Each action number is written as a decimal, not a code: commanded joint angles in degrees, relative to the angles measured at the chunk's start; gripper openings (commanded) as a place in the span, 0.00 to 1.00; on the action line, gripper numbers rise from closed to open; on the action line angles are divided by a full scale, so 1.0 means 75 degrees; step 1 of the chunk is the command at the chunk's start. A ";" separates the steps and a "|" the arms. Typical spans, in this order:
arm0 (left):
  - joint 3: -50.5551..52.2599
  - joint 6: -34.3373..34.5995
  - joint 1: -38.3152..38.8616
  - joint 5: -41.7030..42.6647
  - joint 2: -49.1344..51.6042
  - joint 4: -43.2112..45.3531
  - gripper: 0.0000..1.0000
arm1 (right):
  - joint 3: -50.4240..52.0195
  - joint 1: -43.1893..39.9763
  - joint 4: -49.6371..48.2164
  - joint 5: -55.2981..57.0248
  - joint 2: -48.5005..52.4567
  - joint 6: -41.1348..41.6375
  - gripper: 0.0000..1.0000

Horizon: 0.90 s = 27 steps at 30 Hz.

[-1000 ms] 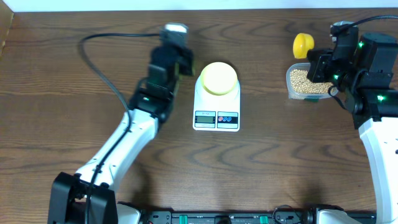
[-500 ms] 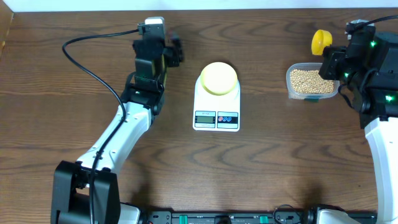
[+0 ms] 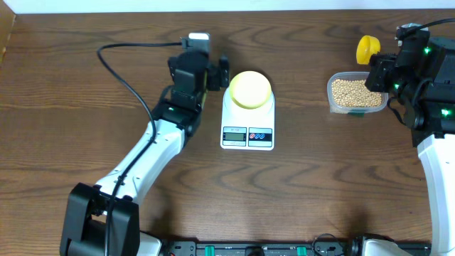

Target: Scoop item into bowl and weigh 50g on scale

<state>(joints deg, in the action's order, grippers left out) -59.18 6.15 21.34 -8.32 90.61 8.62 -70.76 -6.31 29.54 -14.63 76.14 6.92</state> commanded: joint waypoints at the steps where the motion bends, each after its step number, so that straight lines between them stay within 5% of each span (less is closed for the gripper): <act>1: -0.0213 -0.0009 0.0393 -0.0099 -0.0321 -0.0530 0.98 | -0.0093 -0.0041 0.0015 -0.0364 -0.0006 -0.0105 0.01; 15: -0.0213 0.0239 0.2192 0.1515 -0.1553 -0.3599 0.98 | -0.0093 0.0000 0.1967 -0.1262 -0.0020 -0.0082 0.01; 27: -0.0082 0.0825 0.2602 0.1571 -0.1075 -0.3861 0.98 | -0.0090 0.0003 0.3287 -0.0868 -0.0012 -0.0455 0.01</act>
<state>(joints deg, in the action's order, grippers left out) -59.40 10.52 40.88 2.72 80.58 -20.38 -70.78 -6.31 54.19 -21.74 76.14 5.04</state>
